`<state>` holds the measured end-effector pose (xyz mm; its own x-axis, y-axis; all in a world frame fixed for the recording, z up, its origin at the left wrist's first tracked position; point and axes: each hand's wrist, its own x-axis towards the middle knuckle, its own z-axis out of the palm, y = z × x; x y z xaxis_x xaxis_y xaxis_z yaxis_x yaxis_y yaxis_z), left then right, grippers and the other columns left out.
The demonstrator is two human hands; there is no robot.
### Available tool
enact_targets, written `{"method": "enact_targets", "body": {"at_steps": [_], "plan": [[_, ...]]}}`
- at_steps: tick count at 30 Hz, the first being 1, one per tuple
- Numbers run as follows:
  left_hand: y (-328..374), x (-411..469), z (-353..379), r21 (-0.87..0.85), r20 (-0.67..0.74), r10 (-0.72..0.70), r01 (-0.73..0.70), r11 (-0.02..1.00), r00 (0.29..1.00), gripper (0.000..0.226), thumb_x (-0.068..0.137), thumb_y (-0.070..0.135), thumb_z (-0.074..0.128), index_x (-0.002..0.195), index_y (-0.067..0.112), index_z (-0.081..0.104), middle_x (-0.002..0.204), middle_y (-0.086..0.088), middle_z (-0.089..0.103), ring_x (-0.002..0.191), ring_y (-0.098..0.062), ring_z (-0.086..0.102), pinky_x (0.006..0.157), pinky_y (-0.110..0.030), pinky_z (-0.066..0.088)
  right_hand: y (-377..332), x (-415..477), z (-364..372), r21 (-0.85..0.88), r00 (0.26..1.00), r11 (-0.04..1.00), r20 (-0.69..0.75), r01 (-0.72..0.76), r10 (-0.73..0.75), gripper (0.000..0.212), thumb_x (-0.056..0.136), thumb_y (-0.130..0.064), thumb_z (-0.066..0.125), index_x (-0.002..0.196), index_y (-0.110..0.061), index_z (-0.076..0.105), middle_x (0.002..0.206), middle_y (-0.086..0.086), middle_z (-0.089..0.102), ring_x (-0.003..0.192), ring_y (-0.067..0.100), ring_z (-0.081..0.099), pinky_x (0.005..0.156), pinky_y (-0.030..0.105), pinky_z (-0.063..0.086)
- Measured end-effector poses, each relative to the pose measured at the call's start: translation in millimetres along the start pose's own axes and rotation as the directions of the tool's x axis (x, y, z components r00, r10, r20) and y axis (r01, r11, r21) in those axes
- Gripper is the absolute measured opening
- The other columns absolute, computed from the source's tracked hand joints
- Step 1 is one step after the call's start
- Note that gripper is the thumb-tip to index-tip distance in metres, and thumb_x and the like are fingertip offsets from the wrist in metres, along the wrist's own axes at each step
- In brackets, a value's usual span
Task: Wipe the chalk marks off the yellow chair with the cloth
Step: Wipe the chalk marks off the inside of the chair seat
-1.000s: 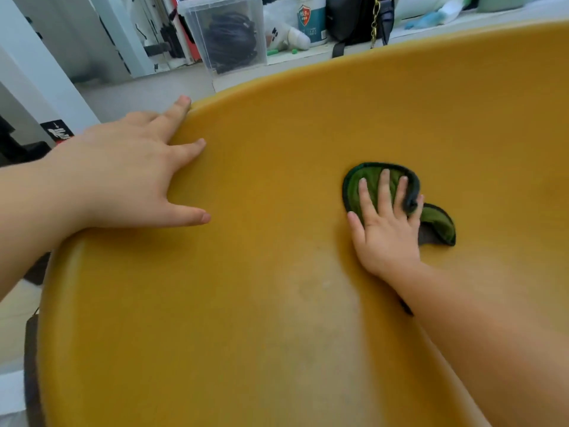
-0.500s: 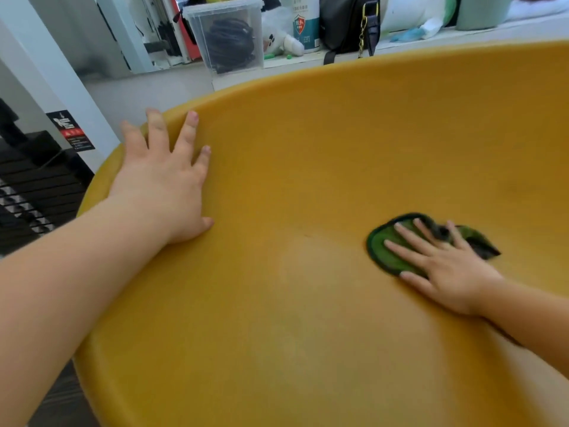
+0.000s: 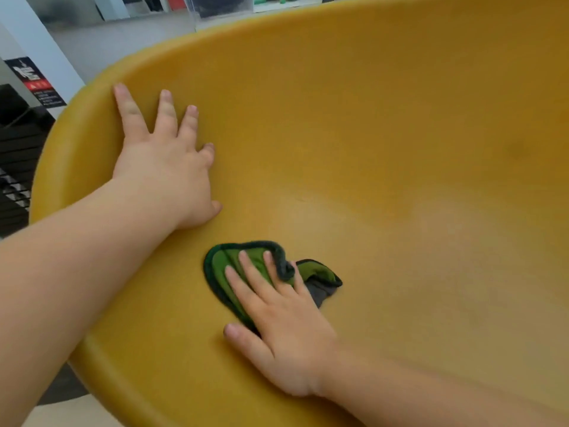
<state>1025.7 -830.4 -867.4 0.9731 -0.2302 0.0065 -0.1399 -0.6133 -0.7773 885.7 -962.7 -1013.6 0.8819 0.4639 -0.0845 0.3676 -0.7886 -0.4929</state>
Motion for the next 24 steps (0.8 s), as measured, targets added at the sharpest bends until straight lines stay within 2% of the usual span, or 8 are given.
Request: {"method": "enact_targets", "body": {"at_steps": [3,5,7,10,12,13,18,24], "plan": [[-2,0,1,-0.004,0.043,0.064,-0.064,0.998,0.997,0.093,0.076,0.086,0.019,0.154,0.039,0.008,0.165,-0.008,-0.010,0.148,-0.042,-0.013,0.104,-0.079,-0.006,35,-58,-11,-0.051,0.969,0.983,0.187,0.175,-0.163,0.066,0.101,-0.071,0.020,0.155,-0.056,-0.014,0.162,-0.027,-0.030,0.149,0.008,-0.036,0.116,0.038,-0.031],[-3,-1,2,-0.011,0.064,0.094,-0.094,0.996,0.993,0.091,0.075,0.087,0.019,0.154,0.041,0.009,0.165,-0.005,-0.009,0.148,-0.041,-0.013,0.105,-0.078,-0.008,93,-69,-33,-0.214,0.980,0.974,0.196,0.073,-0.030,0.064,0.095,-0.078,0.010,0.151,-0.061,-0.017,0.163,-0.027,-0.029,0.151,0.012,-0.032,0.117,0.042,-0.030],[-2,-1,0,-0.028,0.077,0.123,-0.122,0.992,0.989,0.090,0.075,0.087,0.019,0.153,0.042,0.009,0.165,-0.002,-0.009,0.149,-0.040,-0.012,0.105,-0.078,-0.008,161,-60,-67,-0.408,0.978,0.897,0.041,-0.170,0.205,0.068,0.084,-0.086,-0.009,0.147,-0.063,-0.024,0.164,-0.021,-0.029,0.154,0.020,-0.028,0.121,0.050,-0.022],[0,0,1,-0.048,0.103,0.176,-0.172,0.984,0.979,0.090,0.076,0.087,0.016,0.154,0.043,0.007,0.165,0.002,-0.008,0.149,-0.038,-0.012,0.107,-0.076,-0.006,225,-30,-109,-0.234,0.731,0.709,-0.399,-0.665,0.554,0.077,0.087,-0.084,-0.004,0.157,-0.053,-0.012,0.167,-0.012,-0.028,0.155,0.026,-0.025,0.123,0.066,0.001],[1,-1,3,-0.051,0.131,0.197,-0.192,0.980,0.972,0.090,0.076,0.087,0.015,0.154,0.043,0.007,0.165,0.002,-0.008,0.149,-0.037,-0.011,0.107,-0.076,-0.005,217,2,-105,-0.008,0.549,0.620,-0.474,-0.784,0.689,0.080,0.091,-0.080,0.003,0.161,-0.042,-0.010,0.168,-0.005,-0.028,0.155,0.032,-0.024,0.120,0.072,0.006],[3,0,3,-0.050,0.142,0.205,-0.200,0.978,0.968,0.089,0.076,0.086,0.014,0.154,0.043,0.007,0.165,0.002,-0.008,0.149,-0.037,-0.011,0.107,-0.076,-0.004,197,19,-95,0.058,0.533,0.620,-0.452,-0.782,0.715,0.082,0.092,-0.080,0.004,0.161,-0.039,-0.010,0.168,-0.001,-0.028,0.155,0.035,-0.024,0.119,0.073,0.007],[26,-5,11,-0.103,0.242,0.311,-0.294,0.950,0.919,0.091,0.074,0.087,0.006,0.152,0.042,-0.011,0.162,-0.001,-0.023,0.146,-0.040,-0.022,0.106,-0.074,-0.007,51,47,-11,-0.013,0.908,0.925,-0.201,-0.379,0.369,0.080,0.093,-0.077,0.008,0.162,-0.039,-0.004,0.171,-0.005,-0.017,0.158,0.034,0.004,0.123,0.059,-0.012],[80,-30,0,-0.251,0.201,0.409,-0.357,0.900,0.890,0.113,0.055,0.095,-0.017,0.151,0.035,-0.020,0.161,-0.008,-0.026,0.147,-0.041,-0.016,0.105,-0.076,0.003,65,-88,-20,-0.118,0.966,0.970,0.123,-0.212,0.226,0.069,0.100,-0.075,0.015,0.161,-0.047,-0.002,0.169,-0.013,-0.018,0.159,0.029,0.000,0.121,0.051,-0.023]]}}
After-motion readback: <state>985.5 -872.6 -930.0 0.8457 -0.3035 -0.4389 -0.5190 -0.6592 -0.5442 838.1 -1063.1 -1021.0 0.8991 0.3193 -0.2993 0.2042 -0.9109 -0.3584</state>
